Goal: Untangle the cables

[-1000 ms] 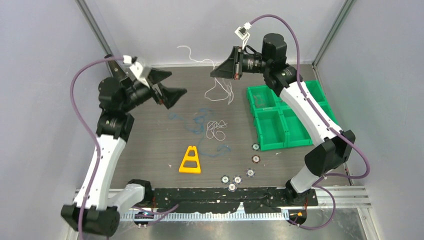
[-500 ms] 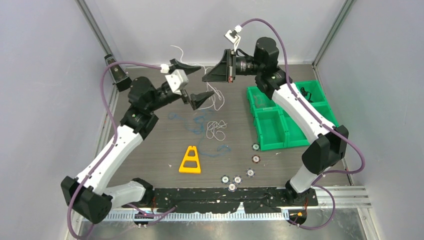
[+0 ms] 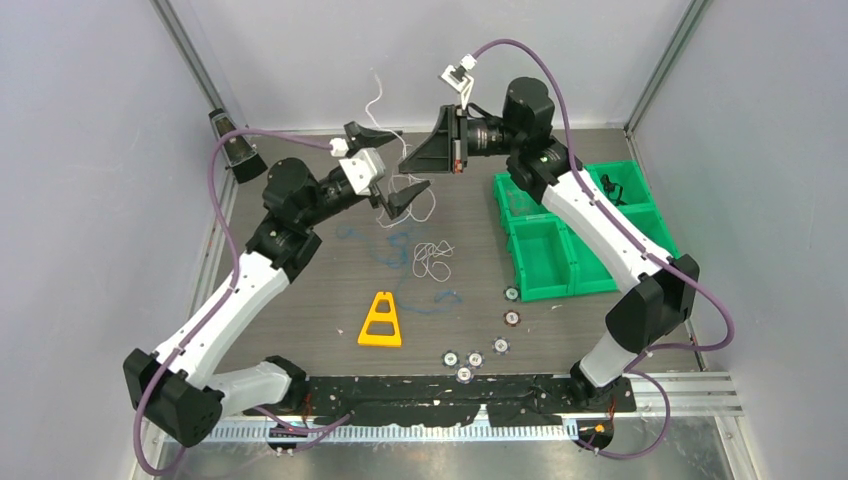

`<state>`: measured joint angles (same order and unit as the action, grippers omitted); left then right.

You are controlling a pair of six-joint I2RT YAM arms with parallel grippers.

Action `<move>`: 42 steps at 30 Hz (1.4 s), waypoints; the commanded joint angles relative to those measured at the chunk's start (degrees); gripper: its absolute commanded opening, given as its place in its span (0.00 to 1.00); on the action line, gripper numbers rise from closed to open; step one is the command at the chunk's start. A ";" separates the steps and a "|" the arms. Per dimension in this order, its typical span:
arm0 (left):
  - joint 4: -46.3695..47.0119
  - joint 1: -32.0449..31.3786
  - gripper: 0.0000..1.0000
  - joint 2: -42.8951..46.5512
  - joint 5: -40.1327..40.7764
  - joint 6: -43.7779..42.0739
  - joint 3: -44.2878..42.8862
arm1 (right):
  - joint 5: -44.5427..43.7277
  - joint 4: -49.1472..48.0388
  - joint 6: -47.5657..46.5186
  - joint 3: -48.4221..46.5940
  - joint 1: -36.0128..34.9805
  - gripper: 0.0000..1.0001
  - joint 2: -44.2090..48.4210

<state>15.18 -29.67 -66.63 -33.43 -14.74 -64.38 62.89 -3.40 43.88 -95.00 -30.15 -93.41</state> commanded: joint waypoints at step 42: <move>7.62 -9.44 1.00 7.53 4.67 -17.67 5.20 | -0.82 -0.99 -0.71 1.21 1.38 0.05 3.85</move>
<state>20.10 -38.94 -62.76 -22.79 -32.08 -59.11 61.21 -2.94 43.86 -92.33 -28.51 -91.59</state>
